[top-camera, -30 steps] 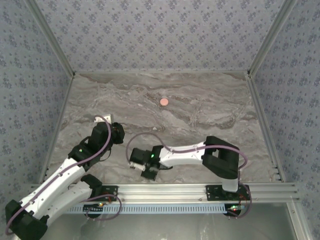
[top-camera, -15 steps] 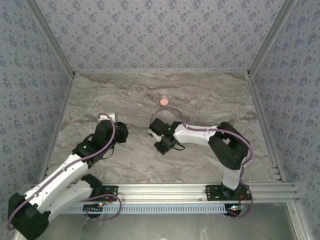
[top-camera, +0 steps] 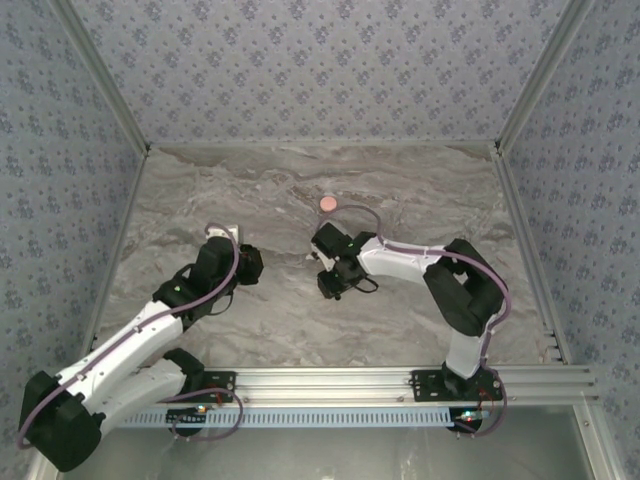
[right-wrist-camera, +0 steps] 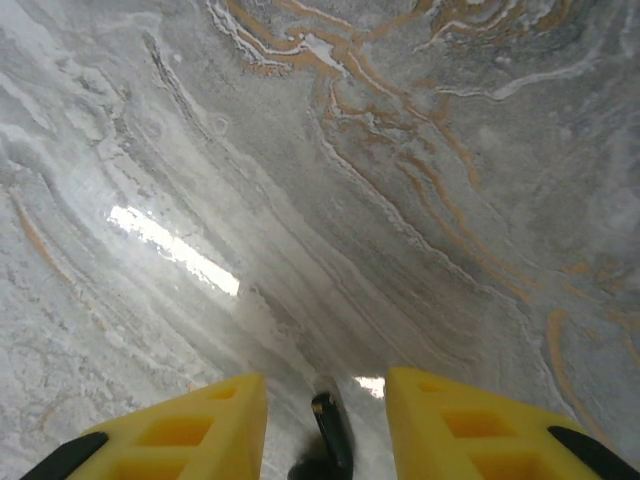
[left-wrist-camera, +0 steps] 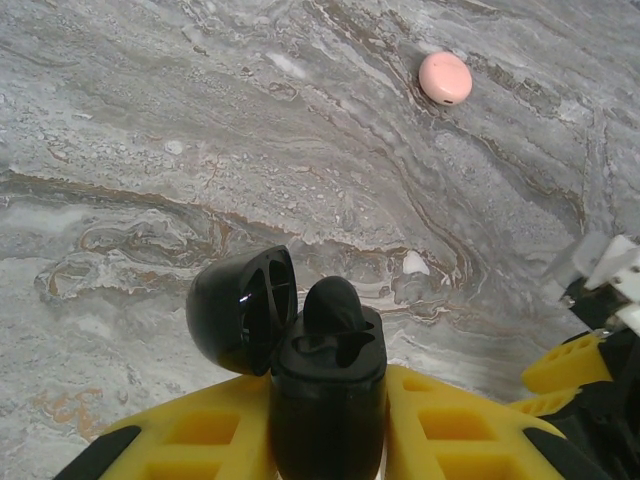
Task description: Insert the wireless bluetooth earbuds into the charging case
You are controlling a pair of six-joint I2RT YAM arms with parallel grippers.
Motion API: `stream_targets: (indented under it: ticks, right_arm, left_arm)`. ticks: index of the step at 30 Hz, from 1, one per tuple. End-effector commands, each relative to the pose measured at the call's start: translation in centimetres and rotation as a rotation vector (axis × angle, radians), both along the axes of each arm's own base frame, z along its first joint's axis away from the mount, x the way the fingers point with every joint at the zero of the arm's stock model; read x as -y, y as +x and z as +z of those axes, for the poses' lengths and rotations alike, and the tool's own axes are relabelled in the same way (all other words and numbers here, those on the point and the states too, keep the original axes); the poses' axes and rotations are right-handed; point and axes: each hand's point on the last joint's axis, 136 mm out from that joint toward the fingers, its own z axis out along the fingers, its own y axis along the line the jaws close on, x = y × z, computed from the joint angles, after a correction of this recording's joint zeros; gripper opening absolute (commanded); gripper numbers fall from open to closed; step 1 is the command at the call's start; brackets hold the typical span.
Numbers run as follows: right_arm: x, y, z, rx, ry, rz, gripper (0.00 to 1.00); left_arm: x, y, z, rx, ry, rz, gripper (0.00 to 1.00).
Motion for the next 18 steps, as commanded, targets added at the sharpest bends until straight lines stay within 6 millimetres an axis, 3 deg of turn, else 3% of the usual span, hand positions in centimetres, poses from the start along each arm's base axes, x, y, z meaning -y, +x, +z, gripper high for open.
stream_targets:
  ticks: [1,7,12,18]
  right_arm:
    - [0.2,-0.6,2.7,0.004,0.033,0.007,0.38]
    - [-0.7,-3.6,3.8,-0.063,0.082,0.102,0.34]
    - [-0.8,-4.8,2.0,-0.119,0.046,0.124,0.17]
    - [-0.3,-5.3,-0.5,-0.161,-0.03,0.109,0.12]
  left_arm:
    - [0.6,0.7,1.7,0.046,-0.021,-0.02,0.26]
    - [0.9,0.9,1.7,0.044,-0.025,-0.026,0.26]
    - [1.0,1.0,1.5,0.042,-0.024,-0.028,0.26]
    - [1.2,1.1,1.4,0.035,-0.02,-0.032,0.26]
